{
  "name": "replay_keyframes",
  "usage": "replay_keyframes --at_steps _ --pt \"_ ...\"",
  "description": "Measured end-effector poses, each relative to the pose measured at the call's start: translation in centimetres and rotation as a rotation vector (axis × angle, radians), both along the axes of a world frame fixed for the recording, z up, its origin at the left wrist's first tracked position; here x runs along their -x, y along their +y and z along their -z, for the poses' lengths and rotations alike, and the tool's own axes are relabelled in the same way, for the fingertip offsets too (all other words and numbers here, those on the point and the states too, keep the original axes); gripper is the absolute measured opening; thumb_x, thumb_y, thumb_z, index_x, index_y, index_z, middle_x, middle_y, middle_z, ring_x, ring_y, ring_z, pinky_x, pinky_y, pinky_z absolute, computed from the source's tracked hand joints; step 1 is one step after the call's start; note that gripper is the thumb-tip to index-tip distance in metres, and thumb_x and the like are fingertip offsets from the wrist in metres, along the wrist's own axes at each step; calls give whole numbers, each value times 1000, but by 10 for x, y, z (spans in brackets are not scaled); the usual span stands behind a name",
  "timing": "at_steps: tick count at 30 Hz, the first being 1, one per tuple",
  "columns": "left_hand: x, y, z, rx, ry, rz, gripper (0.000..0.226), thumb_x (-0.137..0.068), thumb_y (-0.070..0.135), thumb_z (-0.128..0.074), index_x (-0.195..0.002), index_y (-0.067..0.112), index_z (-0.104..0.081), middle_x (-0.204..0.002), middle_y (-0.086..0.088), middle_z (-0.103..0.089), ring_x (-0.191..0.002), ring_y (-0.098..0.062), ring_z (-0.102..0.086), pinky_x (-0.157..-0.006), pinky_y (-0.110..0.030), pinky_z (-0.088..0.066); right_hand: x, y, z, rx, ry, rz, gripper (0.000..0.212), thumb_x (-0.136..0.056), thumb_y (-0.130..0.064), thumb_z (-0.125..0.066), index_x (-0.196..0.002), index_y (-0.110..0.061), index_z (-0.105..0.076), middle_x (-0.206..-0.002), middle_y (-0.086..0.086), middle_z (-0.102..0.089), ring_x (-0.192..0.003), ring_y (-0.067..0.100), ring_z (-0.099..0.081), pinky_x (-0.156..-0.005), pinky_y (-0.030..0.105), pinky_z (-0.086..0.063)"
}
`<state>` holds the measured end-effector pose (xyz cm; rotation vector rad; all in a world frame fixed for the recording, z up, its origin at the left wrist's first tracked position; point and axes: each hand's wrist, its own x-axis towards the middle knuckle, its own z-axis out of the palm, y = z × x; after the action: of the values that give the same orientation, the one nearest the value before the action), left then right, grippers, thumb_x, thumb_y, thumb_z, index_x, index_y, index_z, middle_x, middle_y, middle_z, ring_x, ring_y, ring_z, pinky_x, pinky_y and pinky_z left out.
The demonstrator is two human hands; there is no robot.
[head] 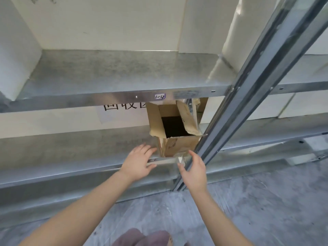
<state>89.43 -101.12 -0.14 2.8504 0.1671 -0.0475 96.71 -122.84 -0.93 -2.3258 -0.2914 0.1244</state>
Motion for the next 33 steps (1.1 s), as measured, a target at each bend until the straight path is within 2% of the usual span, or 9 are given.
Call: replay_keyframes --at_steps 2,6,11,17,23,29,33 --pt "16 15 -10 -107 -50 66 62 -94 48 -49 -148 21 -34 -154 -4 -32 -145 -26 -23 -119 -38 -12 21 17 -5 81 -117 -71 56 -91 -41 -58 -142 -23 -42 -144 1 -47 -140 24 -31 -115 40 -30" --pt "64 63 -22 -245 -118 129 59 -86 43 -62 -139 19 -49 -143 -9 -50 -135 -31 -42 -113 -45 -26 69 71 -18 236 -280 -215 63 -90 -53 -40 -145 -23 -40 -148 5 -44 -143 31 -26 -118 47 -23" --pt "161 147 -36 -274 -124 20 63 -93 42 -53 -149 22 -32 -155 -4 -32 -144 -25 -25 -118 -37 -12 143 173 -22 364 -343 -410 61 -95 -50 -43 -150 -28 -30 -157 5 -30 -148 29 -14 -121 49 -10" --pt "306 262 -49 -296 -78 -125 63 -96 45 -47 -151 25 -24 -157 -3 -25 -146 -23 -17 -118 -36 -8 257 305 -25 384 -348 -547 62 -96 -50 -44 -151 -27 -26 -158 5 -28 -148 29 -15 -119 52 -9" --pt "437 365 -54 -249 -39 -313 64 -94 45 -51 -151 24 -27 -156 -5 -29 -145 -26 -22 -117 -38 -14 362 429 -38 358 -309 -757 64 -95 -53 -42 -152 -29 -25 -158 5 -26 -146 27 -19 -119 49 -12" --pt "543 478 -48 -268 3 -428 65 -88 41 -62 -145 22 -39 -147 -9 -43 -137 -31 -37 -114 -44 -26 452 566 -33 348 -340 -943 65 -94 -55 -43 -151 -30 -26 -159 5 -26 -146 27 -19 -119 49 -10" --pt "615 558 -43 -277 52 -551 64 -89 44 -58 -146 24 -38 -150 -7 -40 -139 -30 -35 -115 -43 -25 510 656 -27 318 -328 -1045 68 -90 -57 -37 -151 -29 -29 -157 5 -29 -146 28 -21 -119 52 -11"
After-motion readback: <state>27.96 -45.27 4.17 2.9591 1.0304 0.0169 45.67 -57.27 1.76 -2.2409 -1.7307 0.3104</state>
